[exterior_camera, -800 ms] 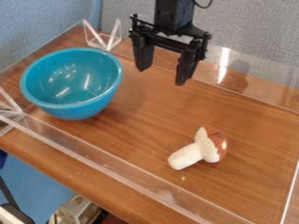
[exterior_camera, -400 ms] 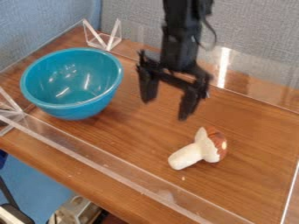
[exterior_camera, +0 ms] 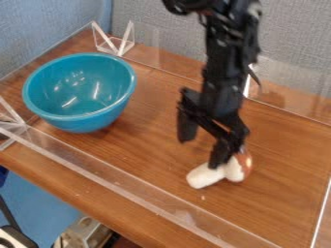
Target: Put the mushroom in the blue bowl
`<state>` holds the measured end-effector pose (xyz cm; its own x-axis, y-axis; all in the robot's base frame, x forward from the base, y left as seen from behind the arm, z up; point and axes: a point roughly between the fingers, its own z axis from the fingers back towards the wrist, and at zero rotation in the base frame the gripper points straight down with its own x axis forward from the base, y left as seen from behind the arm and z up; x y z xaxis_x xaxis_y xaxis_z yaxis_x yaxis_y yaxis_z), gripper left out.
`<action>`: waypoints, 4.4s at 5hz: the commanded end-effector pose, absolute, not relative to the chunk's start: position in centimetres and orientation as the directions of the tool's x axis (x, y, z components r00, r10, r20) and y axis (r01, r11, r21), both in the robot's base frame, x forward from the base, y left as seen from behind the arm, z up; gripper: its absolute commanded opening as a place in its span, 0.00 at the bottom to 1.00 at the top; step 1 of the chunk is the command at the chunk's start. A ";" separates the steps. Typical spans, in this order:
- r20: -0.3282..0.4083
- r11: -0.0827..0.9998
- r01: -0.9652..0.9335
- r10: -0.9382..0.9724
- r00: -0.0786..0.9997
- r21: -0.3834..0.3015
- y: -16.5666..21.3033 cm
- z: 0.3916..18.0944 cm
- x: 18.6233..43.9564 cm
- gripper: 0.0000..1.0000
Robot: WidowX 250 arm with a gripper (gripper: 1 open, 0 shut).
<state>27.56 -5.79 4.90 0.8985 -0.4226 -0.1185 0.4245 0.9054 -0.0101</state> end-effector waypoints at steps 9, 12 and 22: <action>-0.043 0.927 0.375 -0.375 0.926 -0.008 -6.3 3.9 30.6 0.00; -0.005 0.890 0.455 -0.455 0.890 -0.006 -6.2 6.1 30.8 0.00; 0.049 0.989 -0.142 0.140 0.989 0.037 11.9 9.5 29.2 0.00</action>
